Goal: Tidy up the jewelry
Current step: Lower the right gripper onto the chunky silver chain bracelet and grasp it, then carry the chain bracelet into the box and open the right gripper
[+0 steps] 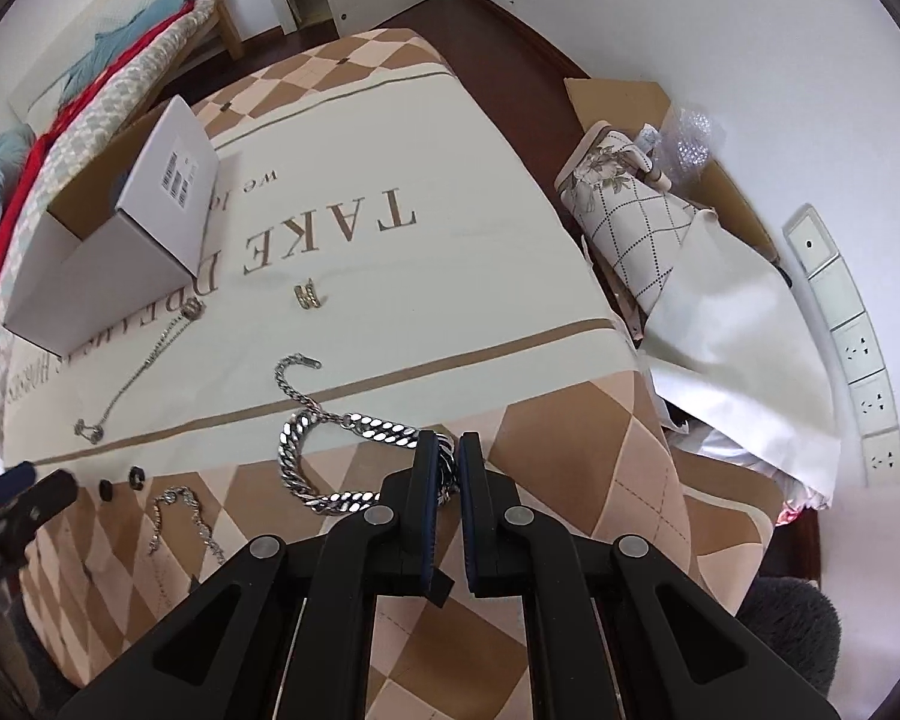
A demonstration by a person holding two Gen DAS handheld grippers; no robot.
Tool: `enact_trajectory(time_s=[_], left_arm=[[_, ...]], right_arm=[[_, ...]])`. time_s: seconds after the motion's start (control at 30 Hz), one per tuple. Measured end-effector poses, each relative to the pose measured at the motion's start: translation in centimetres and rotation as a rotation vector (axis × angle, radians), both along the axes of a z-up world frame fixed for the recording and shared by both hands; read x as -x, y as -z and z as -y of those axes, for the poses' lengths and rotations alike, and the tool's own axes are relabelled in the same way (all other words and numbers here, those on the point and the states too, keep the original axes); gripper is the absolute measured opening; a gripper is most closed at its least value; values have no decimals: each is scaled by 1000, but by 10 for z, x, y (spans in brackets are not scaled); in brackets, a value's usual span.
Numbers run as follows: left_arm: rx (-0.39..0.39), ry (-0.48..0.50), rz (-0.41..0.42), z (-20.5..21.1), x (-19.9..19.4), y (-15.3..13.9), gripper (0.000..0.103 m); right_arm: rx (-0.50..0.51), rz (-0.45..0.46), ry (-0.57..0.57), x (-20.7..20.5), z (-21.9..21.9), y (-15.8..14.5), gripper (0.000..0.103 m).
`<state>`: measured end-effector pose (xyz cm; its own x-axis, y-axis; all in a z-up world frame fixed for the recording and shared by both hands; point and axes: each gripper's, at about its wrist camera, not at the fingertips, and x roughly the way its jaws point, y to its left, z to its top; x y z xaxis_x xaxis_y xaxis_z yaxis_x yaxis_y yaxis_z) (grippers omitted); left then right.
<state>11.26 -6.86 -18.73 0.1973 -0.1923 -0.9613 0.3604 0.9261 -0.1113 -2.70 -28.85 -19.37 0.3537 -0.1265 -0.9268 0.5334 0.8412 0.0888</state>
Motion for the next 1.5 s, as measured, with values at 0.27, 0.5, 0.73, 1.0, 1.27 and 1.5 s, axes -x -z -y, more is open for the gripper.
enact_trajectory(time_s=[0.27,0.5,0.73,1.0,1.27,1.5], left_arm=[[-43,84,10,33,-8,6,64],[-83,131,29,47,-7,10,6],[-92,107,24,25,-13,-12,3],[-30,77,74,-3,-7,-71,2],[44,70,178,-20,-28,-135,2],[103,72,264,-21,-54,-189,2]], right_arm=[[-27,8,7,-7,6,10,7],[-10,3,-6,-7,6,12,7],[-79,51,-40,-8,-1,5,7],[-163,158,-123,-21,-25,-33,7],[-233,269,-191,-42,-42,-90,7],[-223,349,-278,-85,-57,-147,7]])
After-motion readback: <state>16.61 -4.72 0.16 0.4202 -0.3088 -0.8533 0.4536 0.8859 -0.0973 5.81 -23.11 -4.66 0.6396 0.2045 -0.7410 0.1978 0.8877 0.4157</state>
